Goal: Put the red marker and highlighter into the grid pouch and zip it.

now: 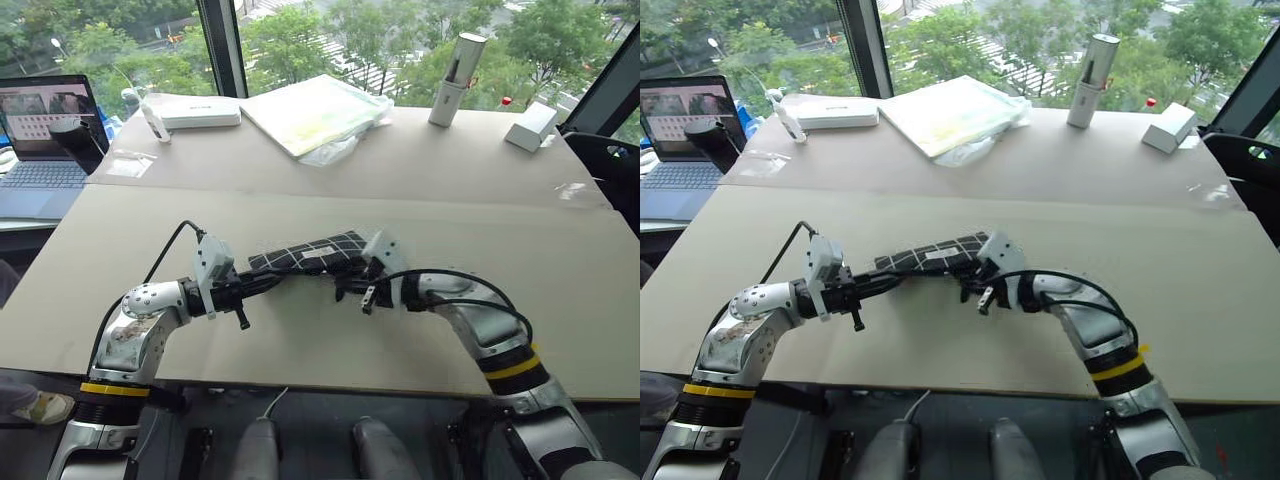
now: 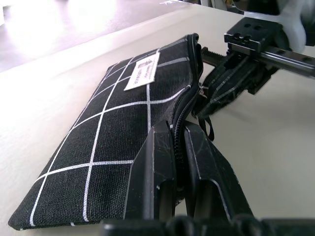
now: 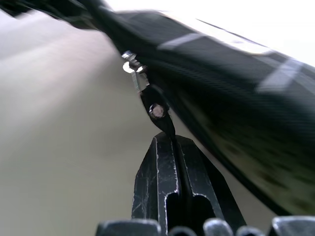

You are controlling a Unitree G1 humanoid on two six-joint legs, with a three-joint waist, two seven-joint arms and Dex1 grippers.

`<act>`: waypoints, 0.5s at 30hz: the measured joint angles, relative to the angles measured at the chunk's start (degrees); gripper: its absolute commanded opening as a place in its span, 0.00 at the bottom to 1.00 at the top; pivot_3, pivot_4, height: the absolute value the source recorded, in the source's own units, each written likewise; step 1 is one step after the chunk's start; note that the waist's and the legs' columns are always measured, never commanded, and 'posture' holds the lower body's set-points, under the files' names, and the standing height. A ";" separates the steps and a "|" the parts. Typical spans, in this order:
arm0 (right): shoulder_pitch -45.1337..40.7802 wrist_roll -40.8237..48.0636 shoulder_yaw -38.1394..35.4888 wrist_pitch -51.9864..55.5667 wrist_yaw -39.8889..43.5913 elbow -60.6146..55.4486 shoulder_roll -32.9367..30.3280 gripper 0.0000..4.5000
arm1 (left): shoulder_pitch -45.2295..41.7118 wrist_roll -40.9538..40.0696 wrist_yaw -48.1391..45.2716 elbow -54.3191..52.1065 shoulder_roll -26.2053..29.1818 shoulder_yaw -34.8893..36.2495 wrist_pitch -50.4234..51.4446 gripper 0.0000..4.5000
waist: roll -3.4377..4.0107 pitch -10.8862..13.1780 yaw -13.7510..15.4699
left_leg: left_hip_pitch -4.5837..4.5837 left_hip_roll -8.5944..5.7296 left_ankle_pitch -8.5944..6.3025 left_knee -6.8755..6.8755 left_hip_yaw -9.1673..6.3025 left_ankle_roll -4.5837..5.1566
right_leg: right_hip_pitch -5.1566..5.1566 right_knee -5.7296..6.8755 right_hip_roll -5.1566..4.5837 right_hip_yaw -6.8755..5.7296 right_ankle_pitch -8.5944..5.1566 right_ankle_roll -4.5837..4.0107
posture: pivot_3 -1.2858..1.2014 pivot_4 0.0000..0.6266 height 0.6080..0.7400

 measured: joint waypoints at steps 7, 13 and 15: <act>-1.36 -0.69 -5.48 -3.05 -2.08 7.10 -3.71 0.07 | -0.76 0.00 -0.29 0.07 -0.47 -0.31 -0.07 0.00 | 0.00 0.00 -0.64 | 0.02 0.03 0.00 -0.05 -0.01 0.00 | -0.01 0.00 0.04 0.02 0.00 0.00 | 0.52 0.24 1.00; 0.90 2.43 -5.73 -1.01 1.11 5.21 -2.32 0.50 | -0.76 0.01 -0.45 0.75 -0.35 0.17 -0.32 0.00 | 0.00 0.00 -0.43 | 0.01 0.02 0.00 -0.05 -0.01 0.00 | 0.01 -0.01 0.03 0.03 0.00 0.00 | 0.52 0.24 1.00; 1.32 2.54 -5.41 -0.66 2.05 4.43 -1.79 0.63 | -0.76 0.04 -0.56 0.86 -0.35 0.16 -0.38 0.00 | 0.00 0.00 -0.42 | 0.01 0.02 0.00 -0.04 -0.01 0.00 | 0.01 0.00 0.03 0.02 0.00 0.00 | 0.52 0.24 1.00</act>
